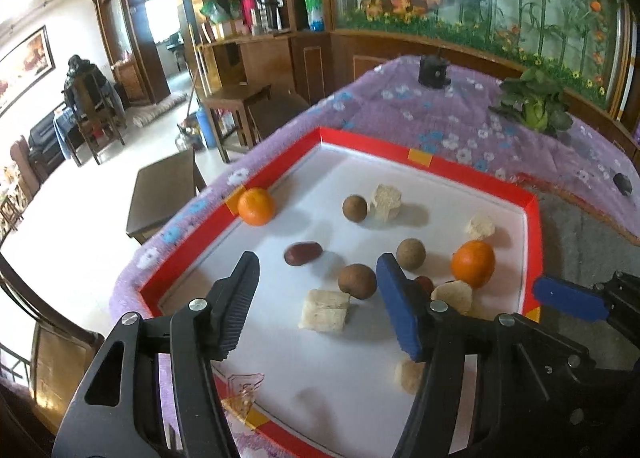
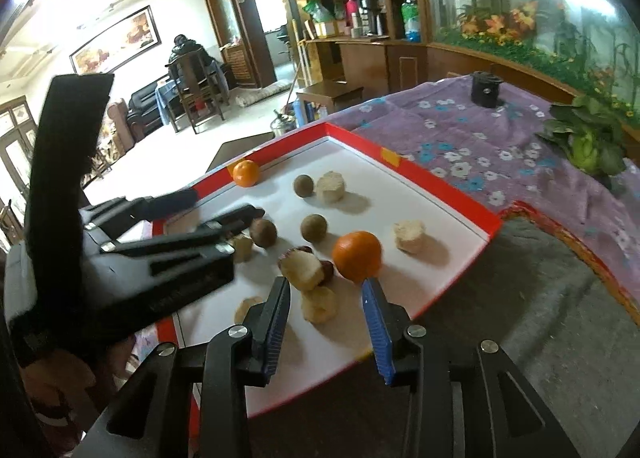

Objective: Organize fruits

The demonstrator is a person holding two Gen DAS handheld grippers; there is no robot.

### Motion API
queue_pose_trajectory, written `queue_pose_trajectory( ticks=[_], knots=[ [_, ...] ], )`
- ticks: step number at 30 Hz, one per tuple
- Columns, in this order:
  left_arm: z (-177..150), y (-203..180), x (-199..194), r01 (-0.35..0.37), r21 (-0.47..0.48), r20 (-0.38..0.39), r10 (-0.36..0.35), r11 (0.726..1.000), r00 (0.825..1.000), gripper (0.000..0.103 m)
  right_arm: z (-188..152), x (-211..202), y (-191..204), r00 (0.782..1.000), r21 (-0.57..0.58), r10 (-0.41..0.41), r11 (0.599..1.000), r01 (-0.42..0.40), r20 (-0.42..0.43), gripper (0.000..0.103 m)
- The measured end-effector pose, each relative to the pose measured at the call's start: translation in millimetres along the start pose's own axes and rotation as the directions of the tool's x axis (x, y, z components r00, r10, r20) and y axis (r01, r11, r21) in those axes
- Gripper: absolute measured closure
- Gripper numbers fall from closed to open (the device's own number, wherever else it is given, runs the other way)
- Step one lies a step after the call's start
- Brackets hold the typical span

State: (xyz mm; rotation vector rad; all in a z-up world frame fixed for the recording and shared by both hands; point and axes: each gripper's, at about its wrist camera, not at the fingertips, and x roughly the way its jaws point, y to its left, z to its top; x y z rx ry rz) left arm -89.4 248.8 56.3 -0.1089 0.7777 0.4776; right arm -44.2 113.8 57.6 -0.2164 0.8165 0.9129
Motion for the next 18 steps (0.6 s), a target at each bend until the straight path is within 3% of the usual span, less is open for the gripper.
queue_pose_trajectory(
  ticks=[6,18],
  knots=[
    [-4.8,-10.6,-21.0,-0.020,0.031,0.056,0.019,0.999,0.998,0.041,-16.5,-21.1,-13.2,0.999,0.042,-0.034,0.999,0.033,0.038,0.060],
    [-12.1,-31.9,-46.1,0.051,0.044,0.075,-0.055,0.998,0.996,0.041,-36.3,-40.1,-21.1,0.995,0.087,-0.072,0.994,0.066,0.070,0.056]
  ],
)
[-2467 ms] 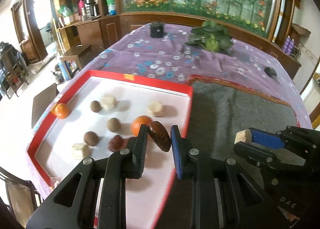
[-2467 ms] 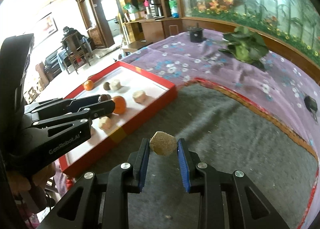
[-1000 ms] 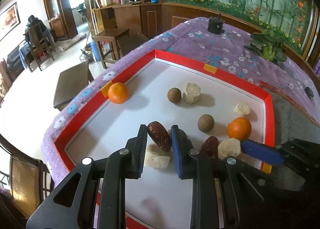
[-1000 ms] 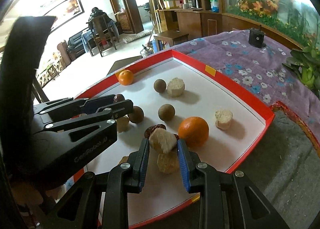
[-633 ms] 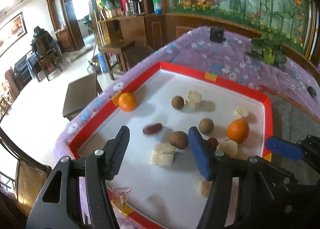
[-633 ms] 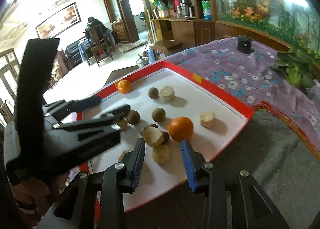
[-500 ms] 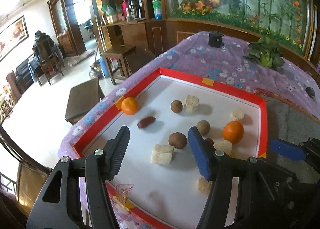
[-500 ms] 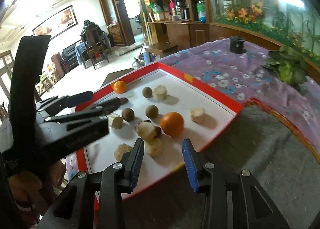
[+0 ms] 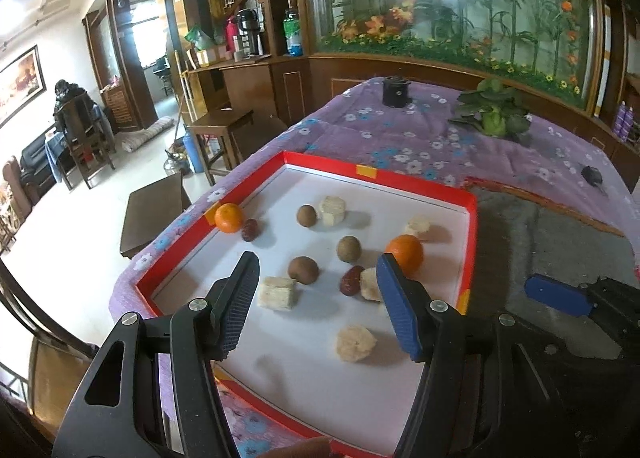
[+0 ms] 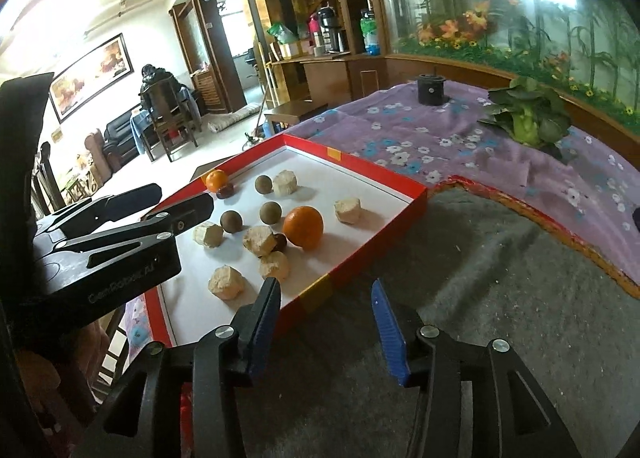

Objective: Organize fruits

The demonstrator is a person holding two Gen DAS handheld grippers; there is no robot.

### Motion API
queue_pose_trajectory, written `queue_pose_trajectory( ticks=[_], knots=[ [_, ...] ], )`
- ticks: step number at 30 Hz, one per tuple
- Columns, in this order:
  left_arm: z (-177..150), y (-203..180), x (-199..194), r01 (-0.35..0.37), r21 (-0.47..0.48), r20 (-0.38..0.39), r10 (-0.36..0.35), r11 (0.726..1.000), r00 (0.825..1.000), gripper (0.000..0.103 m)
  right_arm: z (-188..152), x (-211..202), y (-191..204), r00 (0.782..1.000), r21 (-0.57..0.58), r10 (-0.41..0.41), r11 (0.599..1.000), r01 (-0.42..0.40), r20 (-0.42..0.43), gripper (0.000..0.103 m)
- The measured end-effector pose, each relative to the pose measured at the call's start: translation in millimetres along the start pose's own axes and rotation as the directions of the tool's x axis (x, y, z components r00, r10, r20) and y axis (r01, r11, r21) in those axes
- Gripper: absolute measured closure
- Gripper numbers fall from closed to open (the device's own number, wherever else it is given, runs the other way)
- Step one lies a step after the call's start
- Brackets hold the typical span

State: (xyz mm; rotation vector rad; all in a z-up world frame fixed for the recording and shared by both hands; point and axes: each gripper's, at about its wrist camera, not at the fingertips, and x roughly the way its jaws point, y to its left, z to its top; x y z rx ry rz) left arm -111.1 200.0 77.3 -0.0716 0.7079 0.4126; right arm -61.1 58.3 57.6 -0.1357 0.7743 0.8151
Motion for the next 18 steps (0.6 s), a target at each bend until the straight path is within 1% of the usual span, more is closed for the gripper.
queue_pose_trajectory(
  ticks=[9,13,18],
  knots=[
    [0.1,-16.8,-5.7,0.029,0.014,0.006,-0.029,0.999,1.000,0.041,-7.4,-11.4,-11.3,1.000,0.023,-0.010,1.000,0.010,0.003,0.056],
    [-0.4,-18.9,-6.5,0.013,0.021,0.019,-0.013,1.000,1.000,0.041,-8.0,-12.9,-14.7,1.000,0.036,-0.003,0.999,0.002,0.005,0.056],
    [0.0,-17.6,-4.1,0.016,0.010,-0.001,-0.016,1.000,1.000,0.041,-7.5,-10.5,-15.3,1.000,0.032,0.000,0.999,0.000,-0.003,0.056]
  ],
)
